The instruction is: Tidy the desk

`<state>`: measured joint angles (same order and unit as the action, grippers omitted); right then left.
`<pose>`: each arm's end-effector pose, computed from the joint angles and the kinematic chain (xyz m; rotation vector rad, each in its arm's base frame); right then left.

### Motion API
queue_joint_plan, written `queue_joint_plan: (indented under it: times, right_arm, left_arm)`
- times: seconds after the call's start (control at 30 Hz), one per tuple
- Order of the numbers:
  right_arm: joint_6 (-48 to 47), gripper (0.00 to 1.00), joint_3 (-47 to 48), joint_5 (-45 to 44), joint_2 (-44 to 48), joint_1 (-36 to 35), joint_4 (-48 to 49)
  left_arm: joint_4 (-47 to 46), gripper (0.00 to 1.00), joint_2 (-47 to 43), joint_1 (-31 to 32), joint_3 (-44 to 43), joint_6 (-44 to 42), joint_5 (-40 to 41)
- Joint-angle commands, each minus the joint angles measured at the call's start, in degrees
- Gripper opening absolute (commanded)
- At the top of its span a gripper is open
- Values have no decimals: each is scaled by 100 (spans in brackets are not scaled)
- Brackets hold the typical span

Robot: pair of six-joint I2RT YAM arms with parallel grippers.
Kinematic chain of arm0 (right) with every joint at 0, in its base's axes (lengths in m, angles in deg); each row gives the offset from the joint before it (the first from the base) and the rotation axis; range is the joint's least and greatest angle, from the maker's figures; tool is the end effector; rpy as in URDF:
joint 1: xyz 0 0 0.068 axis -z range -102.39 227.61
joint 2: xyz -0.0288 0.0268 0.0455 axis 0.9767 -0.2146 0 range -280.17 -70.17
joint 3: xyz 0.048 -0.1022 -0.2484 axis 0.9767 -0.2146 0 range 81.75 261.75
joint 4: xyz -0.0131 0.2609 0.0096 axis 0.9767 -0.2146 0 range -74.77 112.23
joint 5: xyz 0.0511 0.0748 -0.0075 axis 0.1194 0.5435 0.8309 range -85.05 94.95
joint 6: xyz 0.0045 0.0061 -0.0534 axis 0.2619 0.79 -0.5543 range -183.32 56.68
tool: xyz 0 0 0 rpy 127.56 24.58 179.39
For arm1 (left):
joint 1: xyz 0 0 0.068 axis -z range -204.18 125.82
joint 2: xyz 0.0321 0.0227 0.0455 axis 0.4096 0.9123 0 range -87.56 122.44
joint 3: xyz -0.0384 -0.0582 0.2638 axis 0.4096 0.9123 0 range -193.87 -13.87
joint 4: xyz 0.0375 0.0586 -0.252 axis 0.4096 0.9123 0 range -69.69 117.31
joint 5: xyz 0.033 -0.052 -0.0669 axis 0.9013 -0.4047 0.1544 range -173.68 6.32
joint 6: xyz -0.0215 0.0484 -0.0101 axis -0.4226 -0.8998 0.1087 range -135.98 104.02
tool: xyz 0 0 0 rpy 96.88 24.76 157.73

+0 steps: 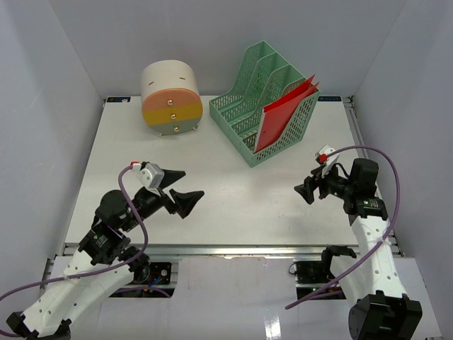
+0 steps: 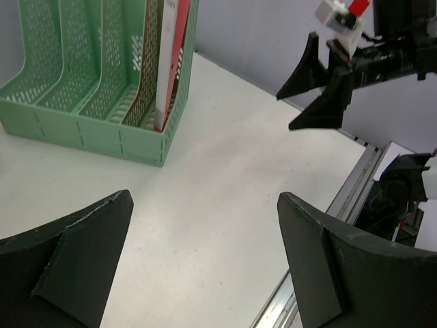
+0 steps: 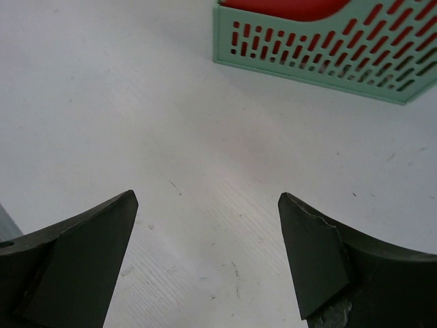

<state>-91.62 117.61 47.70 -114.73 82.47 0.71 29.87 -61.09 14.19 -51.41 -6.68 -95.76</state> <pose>0.1710 0.0097 0.2706 -0.8141 1.7953 0.4060 0.0905 -0.0812 0.3399 0.5677 1.4996 -0.8157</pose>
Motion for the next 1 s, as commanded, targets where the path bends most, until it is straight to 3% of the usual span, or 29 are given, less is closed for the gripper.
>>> queue_joint_plan:
  times: [0.0, 0.23, 0.53, 0.97]
  right_arm:
    - [1141, 90, -174, -1058, -5, 23, 757]
    - [1819, 90, -484, -2361, 405, 23, 1484]
    - [1872, 90, -474, -2518, 326, 23, 1502]
    - [1970, 90, -482, -2895, 484, 32, 1528]
  left_arm:
    - [818, 98, -166, -14, 419, -4, 291]
    - [774, 98, -162, -14, 466, -222, 427]
    - [821, 98, 225, -14, 396, -289, 137]
    - [900, 98, -493, -14, 458, -182, 610]
